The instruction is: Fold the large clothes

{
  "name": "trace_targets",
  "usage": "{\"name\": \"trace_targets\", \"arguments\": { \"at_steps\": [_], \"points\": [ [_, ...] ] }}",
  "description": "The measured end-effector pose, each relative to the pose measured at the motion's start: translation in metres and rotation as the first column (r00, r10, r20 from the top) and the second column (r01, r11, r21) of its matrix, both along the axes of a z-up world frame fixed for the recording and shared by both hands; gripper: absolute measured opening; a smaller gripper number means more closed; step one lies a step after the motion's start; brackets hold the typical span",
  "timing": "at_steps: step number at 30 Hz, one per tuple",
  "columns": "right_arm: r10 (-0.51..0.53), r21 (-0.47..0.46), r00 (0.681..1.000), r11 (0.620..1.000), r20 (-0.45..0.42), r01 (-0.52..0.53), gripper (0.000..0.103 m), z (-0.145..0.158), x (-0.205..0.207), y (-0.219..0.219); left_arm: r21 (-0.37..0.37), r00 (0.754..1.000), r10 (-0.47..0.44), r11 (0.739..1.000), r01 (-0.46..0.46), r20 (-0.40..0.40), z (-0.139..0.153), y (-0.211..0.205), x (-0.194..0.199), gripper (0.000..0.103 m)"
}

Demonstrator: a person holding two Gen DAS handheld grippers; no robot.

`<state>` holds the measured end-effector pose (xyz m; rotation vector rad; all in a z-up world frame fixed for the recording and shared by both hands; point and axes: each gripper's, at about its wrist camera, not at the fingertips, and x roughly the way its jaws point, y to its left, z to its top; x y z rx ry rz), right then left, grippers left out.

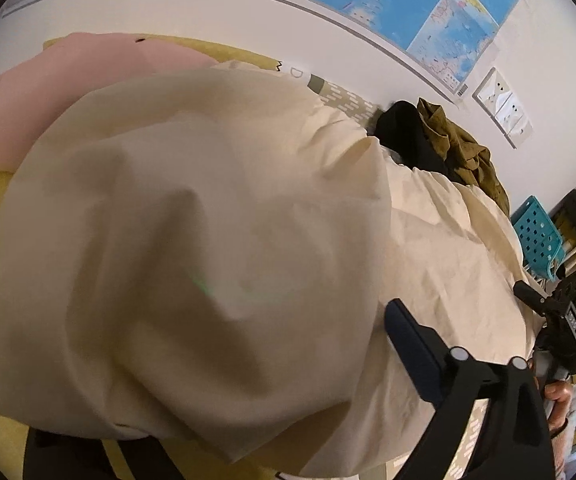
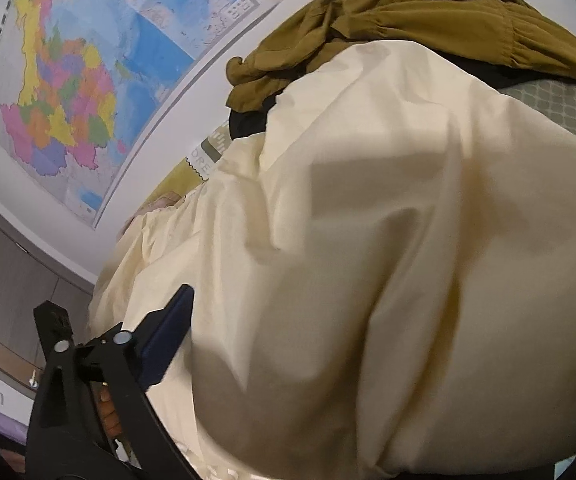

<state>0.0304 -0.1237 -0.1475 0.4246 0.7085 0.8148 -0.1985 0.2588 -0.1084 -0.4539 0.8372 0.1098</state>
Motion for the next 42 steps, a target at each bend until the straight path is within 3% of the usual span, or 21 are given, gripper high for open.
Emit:
{"name": "trace_targets", "arguments": {
  "at_steps": [7,12,14,17,18,19,20,23,25,27,30,34,37,39,42],
  "points": [
    [-0.011,-0.004,1.000,1.000,0.002,0.011,0.096,0.001,0.002,0.002,0.022,1.000,0.010,1.000,-0.010,-0.005,0.000,0.000,0.001,0.090],
    [-0.020,-0.005,1.000,1.000,-0.020,0.020,0.067,-0.002,0.007,-0.002,-0.001,1.000,0.007,1.000,-0.007,-0.006,0.002,0.004,0.001,0.076],
    [-0.001,0.004,1.000,1.000,-0.030,0.001,0.065,-0.003,0.009,-0.003,-0.020,1.000,0.000,1.000,0.000,0.000,0.001,0.007,0.000,0.071],
    [0.026,0.026,0.999,0.999,-0.042,-0.024,0.065,-0.002,0.012,-0.004,-0.030,1.000,-0.007,1.000,0.007,0.002,0.001,0.009,0.003,0.068],
    [0.029,0.031,0.999,0.999,-0.046,-0.027,0.071,-0.002,0.012,-0.004,-0.027,1.000,-0.010,1.000,0.010,0.003,0.000,0.009,0.005,0.069],
    [0.036,0.042,0.998,0.999,-0.045,-0.034,0.075,-0.001,0.012,-0.003,-0.031,1.000,-0.020,0.999,0.020,0.007,0.000,0.008,0.008,0.073],
    [0.045,0.037,0.998,0.998,-0.039,-0.044,0.083,0.001,0.011,0.000,-0.045,0.999,-0.040,0.998,0.041,0.014,0.000,0.007,0.011,0.085],
    [0.031,-0.021,0.999,0.999,-0.009,-0.031,0.085,0.005,0.008,0.013,-0.011,0.999,-0.037,0.999,0.037,0.005,0.000,-0.001,0.018,0.089],
    [0.018,-0.038,1.000,0.999,-0.004,-0.018,0.073,0.005,0.008,0.013,0.015,1.000,-0.031,0.999,0.031,-0.004,0.000,-0.003,0.020,0.087],
    [0.024,-0.011,0.999,1.000,-0.027,-0.024,0.055,0.002,0.011,0.007,0.007,1.000,-0.013,1.000,0.013,-0.010,0.001,0.000,0.019,0.075],
    [0.044,0.027,0.998,0.999,-0.054,-0.043,0.043,-0.001,0.012,0.000,-0.014,1.000,-0.007,1.000,0.007,-0.012,0.003,0.005,0.017,0.064],
    [0.091,0.080,0.995,0.993,-0.036,-0.088,0.030,0.011,0.002,-0.007,0.020,1.000,-0.005,1.000,0.005,-0.011,0.010,0.000,0.013,0.051],
    [0.128,0.081,0.991,0.989,-0.029,-0.125,0.030,0.017,-0.006,-0.010,0.017,1.000,-0.008,1.000,0.008,-0.003,0.015,0.002,0.009,0.047],
    [0.129,0.067,0.990,0.990,-0.060,-0.125,0.049,0.013,-0.004,-0.011,-0.006,1.000,-0.011,1.000,0.010,-0.012,0.011,0.007,0.009,0.051],
    [0.124,0.066,0.986,0.991,-0.116,-0.116,0.062,0.001,0.003,-0.007,-0.034,0.999,-0.013,0.999,0.012,-0.038,0.001,0.011,0.014,0.065]
  ]
}}
